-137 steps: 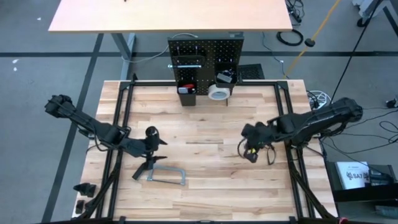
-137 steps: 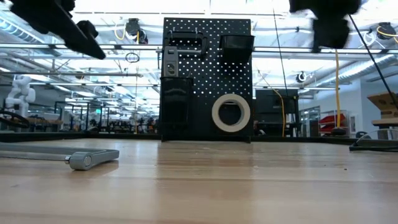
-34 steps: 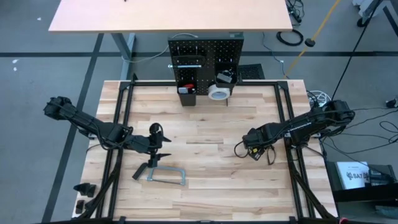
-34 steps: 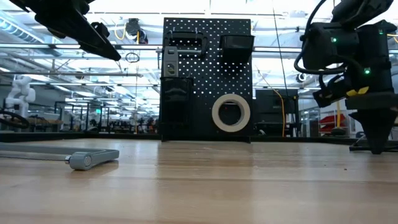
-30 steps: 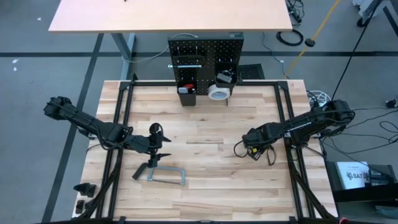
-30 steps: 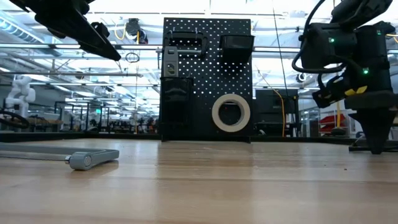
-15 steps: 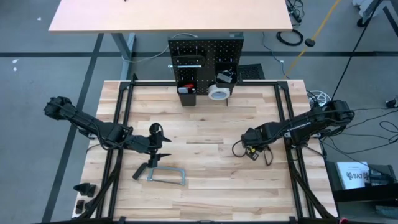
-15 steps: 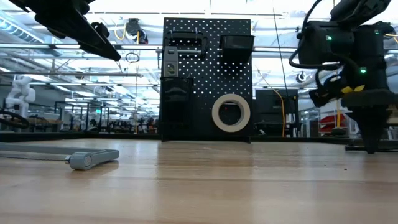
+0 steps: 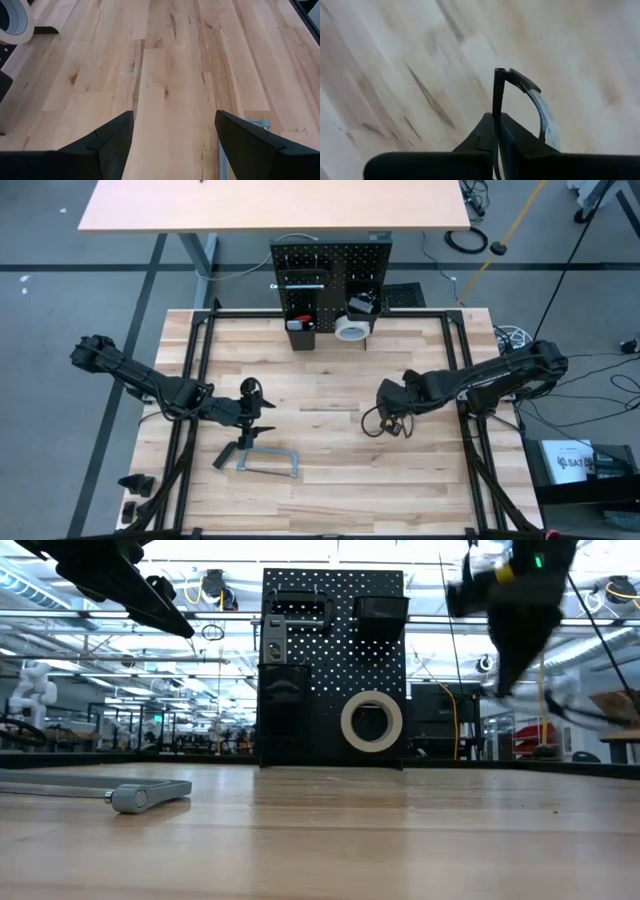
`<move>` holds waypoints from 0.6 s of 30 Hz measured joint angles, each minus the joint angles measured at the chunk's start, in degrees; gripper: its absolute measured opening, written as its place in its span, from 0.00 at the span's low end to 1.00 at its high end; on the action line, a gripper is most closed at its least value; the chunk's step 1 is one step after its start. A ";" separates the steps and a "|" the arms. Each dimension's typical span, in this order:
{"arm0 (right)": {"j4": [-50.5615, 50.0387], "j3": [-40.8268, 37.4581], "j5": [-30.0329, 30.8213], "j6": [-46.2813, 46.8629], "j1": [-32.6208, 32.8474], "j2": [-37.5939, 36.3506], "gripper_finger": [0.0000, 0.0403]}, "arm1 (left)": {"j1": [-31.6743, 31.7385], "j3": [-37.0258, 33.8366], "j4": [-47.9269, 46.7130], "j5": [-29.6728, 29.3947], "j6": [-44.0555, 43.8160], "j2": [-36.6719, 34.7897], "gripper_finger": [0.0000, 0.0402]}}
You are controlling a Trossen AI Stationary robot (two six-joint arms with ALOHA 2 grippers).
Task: Hang tools onto peg board
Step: Put the black safety glasses into the left black tool bin
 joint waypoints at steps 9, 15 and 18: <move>3.07 14.40 21.62 -14.23 4.27 -0.06 0.00 | 0.00 0.02 0.24 -0.02 -0.05 0.00 0.71; 21.18 15.23 31.54 -34.52 4.84 0.05 0.00 | 0.00 0.02 4.79 -0.19 0.20 0.00 0.71; 32.01 14.55 34.52 -45.01 4.73 0.89 0.00 | 0.00 0.02 7.65 -0.89 1.50 0.00 0.71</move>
